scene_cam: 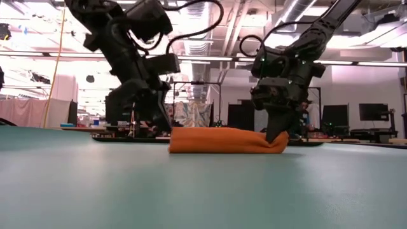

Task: Roll towel
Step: Roll the orange microfiber towel

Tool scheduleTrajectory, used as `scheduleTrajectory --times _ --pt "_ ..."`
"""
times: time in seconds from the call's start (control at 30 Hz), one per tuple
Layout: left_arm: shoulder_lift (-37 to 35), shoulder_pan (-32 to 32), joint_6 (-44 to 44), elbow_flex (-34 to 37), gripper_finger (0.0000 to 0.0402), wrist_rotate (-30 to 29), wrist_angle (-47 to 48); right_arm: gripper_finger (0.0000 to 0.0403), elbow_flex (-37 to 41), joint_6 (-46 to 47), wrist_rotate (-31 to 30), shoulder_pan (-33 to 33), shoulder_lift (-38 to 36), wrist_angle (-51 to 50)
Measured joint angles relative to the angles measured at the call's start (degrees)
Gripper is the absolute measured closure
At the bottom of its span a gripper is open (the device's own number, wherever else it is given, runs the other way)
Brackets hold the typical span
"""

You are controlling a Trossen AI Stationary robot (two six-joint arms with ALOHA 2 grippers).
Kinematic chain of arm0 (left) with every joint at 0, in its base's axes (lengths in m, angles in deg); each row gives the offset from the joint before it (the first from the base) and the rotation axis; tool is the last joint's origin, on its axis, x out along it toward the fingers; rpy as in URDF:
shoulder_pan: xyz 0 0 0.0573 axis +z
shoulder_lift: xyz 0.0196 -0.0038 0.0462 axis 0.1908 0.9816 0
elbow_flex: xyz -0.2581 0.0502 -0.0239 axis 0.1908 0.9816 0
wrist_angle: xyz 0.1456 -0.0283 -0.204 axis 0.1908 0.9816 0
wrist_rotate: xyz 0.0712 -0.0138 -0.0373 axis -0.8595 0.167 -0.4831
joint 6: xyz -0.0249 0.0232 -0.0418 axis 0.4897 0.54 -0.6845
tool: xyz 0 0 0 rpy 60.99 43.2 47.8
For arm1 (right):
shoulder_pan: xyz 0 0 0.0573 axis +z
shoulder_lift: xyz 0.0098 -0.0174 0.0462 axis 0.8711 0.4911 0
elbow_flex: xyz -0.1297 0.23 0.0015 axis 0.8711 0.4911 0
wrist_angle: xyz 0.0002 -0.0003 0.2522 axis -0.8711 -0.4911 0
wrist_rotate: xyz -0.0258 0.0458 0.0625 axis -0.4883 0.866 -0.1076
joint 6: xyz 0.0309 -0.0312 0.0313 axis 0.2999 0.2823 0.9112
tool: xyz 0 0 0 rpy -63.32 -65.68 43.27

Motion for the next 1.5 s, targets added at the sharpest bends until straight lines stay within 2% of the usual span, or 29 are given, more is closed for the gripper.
scheduleTrajectory --times 0.1,0.2,0.47,0.57,0.73,0.8,0.9,1.03,1.27,1.5 --pt "-2.75 -0.95 -0.07 -0.17 0.0401 -1.81 1.17 0.0311 -0.04 -0.12 0.02 0.37 1.55 0.90" --pt "-3.56 -1.63 0.69 -0.26 0.0401 -1.50 -2.55 0.0311 -0.11 -0.11 0.24 0.33 2.52 1.88" --pt "2.43 -2.20 9.38 -0.28 0.0401 1.34 -13.62 0.0311 -0.15 2.72 0.44 0.33 2.56 1.92" --pt "4.24 -2.21 10.90 -0.85 0.0401 1.20 -13.53 0.0311 -0.15 3.00 0.44 0.33 2.56 1.92" --pt "5.28 -0.53 11.51 -1.09 0.0401 -3.14 -13.29 0.0311 -0.14 3.04 0.48 0.33 2.56 1.88" --pt "5.30 1.31 10.64 -0.98 0.0401 -2.42 -11.93 0.0310 -0.15 3.02 0.50 0.35 2.56 1.84" --pt "6.05 3.52 8.94 -1.04 0.0402 1.73 -12.29 0.0310 -0.14 3.04 0.50 0.37 2.56 1.75" --pt "8.24 4.18 8.50 -1.09 0.0401 4.44 -12.79 0.0310 -0.13 3.04 0.50 0.37 2.56 1.73" --pt "13.79 4.23 6.98 -1.09 0.0402 4.08 -12.99 0.0310 -0.11 1.46 0.52 0.37 2.42 1.91" --pt "14.44 4.25 4.76 -1.35 0.0401 3.05 -9.52 0.0310 0.00 -0.15 -0.30 0.28 -0.44 1.45"
